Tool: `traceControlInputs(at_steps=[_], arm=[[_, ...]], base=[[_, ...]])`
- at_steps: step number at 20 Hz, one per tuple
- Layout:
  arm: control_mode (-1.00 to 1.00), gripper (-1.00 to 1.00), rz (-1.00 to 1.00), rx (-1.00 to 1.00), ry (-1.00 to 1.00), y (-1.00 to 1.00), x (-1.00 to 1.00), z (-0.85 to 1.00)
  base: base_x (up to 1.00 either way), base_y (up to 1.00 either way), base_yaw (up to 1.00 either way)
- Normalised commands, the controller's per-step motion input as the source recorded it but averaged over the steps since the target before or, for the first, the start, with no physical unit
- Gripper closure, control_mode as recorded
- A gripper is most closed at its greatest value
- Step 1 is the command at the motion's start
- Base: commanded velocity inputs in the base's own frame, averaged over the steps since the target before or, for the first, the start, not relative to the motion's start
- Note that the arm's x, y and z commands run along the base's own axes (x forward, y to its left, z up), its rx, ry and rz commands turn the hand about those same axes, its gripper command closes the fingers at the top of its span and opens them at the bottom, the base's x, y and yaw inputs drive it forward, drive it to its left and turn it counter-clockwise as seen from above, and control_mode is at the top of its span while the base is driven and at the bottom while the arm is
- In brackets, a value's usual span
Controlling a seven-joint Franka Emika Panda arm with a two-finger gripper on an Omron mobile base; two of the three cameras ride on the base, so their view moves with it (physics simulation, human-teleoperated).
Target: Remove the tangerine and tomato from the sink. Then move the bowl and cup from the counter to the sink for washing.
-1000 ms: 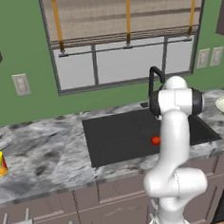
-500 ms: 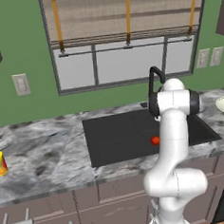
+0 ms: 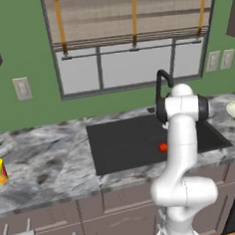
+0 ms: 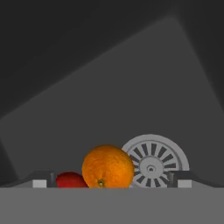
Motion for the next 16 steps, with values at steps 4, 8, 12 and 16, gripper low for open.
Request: traceControlInputs(at_steps=[4, 8, 12, 16], arm=[[-1.00, -1.00, 0.00, 0.00, 0.01, 0.00, 0.00, -0.14], [-1.00, -1.00, 0.00, 0.00, 0.03, 0.02, -0.02, -0.12], [-1.00, -1.00, 0.00, 0.00, 0.04, 0.04, -0.03, -0.12], [-1.00, -1.00, 0.00, 0.00, 0.03, 0.07, -0.01, -0.12]], base=[[0.00, 0.00, 0.00], [0.00, 0.00, 0.00], [0.00, 0.00, 0.00], [0.00, 0.00, 0.00]])
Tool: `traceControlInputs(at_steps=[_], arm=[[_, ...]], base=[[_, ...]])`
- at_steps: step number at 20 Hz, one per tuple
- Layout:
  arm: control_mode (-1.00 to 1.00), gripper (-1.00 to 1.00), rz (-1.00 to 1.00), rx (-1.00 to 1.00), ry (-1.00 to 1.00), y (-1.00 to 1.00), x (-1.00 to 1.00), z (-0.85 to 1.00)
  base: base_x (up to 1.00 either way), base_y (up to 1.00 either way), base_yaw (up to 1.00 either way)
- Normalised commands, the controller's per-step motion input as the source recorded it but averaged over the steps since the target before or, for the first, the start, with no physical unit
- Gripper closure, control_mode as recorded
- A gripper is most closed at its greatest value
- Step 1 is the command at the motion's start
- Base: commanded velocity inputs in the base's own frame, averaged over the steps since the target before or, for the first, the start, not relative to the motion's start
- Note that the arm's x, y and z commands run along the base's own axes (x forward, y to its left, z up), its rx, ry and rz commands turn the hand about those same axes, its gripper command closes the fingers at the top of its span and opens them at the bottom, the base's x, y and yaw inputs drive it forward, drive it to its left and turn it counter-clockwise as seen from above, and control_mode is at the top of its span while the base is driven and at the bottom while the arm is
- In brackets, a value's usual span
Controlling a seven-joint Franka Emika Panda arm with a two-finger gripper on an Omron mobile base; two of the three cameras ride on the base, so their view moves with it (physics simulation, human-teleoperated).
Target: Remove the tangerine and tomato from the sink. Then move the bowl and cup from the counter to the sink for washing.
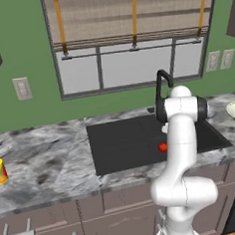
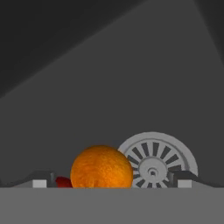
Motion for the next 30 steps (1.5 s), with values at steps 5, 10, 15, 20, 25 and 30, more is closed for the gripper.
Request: traceControlInputs(at_steps=[5, 10, 15, 20, 25, 30], arm=[[-1.00, -1.00, 0.00, 0.00, 0.02, 0.12, 0.00, -0.10], [-1.00, -1.00, 0.00, 0.00, 0.02, 0.09, 0.00, -0.11], [-1.00, -1.00, -0.01, 0.00, 0.05, 0.04, 0.00, -0.11], [-1.00, -1.00, -0.02, 0.00, 0.03, 0.02, 0.01, -0.08], [-1.00, -1.00, -0.01, 0.00, 0.00, 0.02, 0.04, -0.04], [-1.00, -1.00, -0.02, 0.00, 0.01, 0.01, 0.00, 0.00]], base=[[0.00, 0.00, 0.00], [0.00, 0.00, 0.00], [0.00, 0.00, 0.00], [0.00, 0.00, 0.00], [0.00, 0.00, 0.00], [0.00, 0.00, 0.00]])
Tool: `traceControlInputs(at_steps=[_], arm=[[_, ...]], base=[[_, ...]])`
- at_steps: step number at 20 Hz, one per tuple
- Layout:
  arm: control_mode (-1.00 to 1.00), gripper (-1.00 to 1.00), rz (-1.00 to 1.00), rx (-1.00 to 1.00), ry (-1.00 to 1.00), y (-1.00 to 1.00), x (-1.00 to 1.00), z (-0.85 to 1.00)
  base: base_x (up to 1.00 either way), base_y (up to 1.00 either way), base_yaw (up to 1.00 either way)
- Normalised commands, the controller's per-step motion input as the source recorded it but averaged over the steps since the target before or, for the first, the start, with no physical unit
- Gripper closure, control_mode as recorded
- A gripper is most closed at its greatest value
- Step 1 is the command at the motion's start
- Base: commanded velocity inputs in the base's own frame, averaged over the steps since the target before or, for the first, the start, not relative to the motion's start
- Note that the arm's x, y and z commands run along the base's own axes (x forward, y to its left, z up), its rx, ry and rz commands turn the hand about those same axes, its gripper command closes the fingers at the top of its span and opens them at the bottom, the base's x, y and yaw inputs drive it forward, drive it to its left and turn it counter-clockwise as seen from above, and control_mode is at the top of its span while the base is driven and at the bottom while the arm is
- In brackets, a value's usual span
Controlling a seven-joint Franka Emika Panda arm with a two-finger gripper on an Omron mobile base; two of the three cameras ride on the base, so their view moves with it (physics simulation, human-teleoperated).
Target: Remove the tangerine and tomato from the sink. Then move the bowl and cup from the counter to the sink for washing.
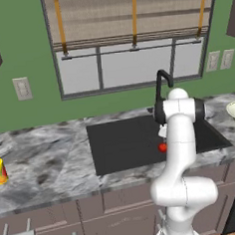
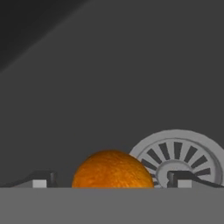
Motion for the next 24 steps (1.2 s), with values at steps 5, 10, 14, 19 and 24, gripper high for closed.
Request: traceControlInputs(at_steps=[5, 10, 14, 19, 24], arm=[[-1.00, -1.00, -0.05, 0.00, 0.01, 0.01, -0.07, 0.00], [-1.00, -1.00, -0.06, 0.00, 0.01, 0.04, -0.06, 0.00], [-1.00, -1.00, -0.06, 0.00, 0.00, 0.07, 0.00, 0.00], [-1.00, -1.00, -0.07, 0.00, 0.00, 0.10, 0.00, 0.00], [-1.00, -1.00, -0.07, 0.00, 0.00, 0.06, 0.00, -0.01]], base=[[0.00, 0.00, 0.00], [0.00, 0.00, 0.00], [0.00, 0.00, 0.00], [0.00, 0.00, 0.00], [0.00, 0.00, 0.00]])
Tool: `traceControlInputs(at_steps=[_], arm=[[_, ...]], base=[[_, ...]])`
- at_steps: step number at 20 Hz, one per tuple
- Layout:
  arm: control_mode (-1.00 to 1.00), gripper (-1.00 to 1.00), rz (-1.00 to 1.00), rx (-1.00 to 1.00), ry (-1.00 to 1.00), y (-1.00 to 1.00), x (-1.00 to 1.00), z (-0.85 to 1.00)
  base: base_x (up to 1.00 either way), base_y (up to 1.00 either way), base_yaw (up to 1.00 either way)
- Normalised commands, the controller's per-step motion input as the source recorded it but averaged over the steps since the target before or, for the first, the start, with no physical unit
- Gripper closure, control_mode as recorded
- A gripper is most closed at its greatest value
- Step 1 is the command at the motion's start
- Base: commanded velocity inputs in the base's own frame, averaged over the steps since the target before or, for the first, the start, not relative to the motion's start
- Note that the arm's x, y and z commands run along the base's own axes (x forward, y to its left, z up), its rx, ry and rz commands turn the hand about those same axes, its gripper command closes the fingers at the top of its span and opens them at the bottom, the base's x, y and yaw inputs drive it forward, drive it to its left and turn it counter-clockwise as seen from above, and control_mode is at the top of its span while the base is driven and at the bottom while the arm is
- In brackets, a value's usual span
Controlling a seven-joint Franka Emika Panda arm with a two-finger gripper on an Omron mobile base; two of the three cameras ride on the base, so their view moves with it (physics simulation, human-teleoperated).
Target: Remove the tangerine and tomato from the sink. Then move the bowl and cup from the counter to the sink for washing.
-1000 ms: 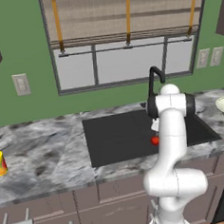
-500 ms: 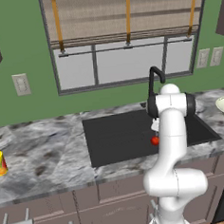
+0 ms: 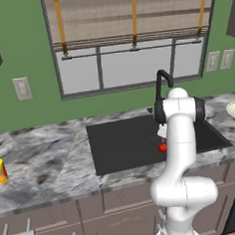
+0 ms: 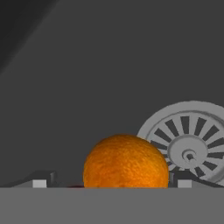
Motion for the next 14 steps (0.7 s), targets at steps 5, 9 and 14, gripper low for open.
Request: traceControlInputs(at_steps=[5, 9, 14], arm=[[-1.00, -1.00, -0.10, 0.00, 0.00, 0.01, 0.00, -0.05], [-1.00, -1.00, -0.11, 0.00, 0.00, 0.00, 0.00, -0.10], [-1.00, -1.00, -0.09, 0.00, 0.00, 0.00, 0.00, -0.10]], base=[[0.00, 0.00, 0.00], [0.00, 0.00, 0.00], [0.00, 0.00, 0.00]])
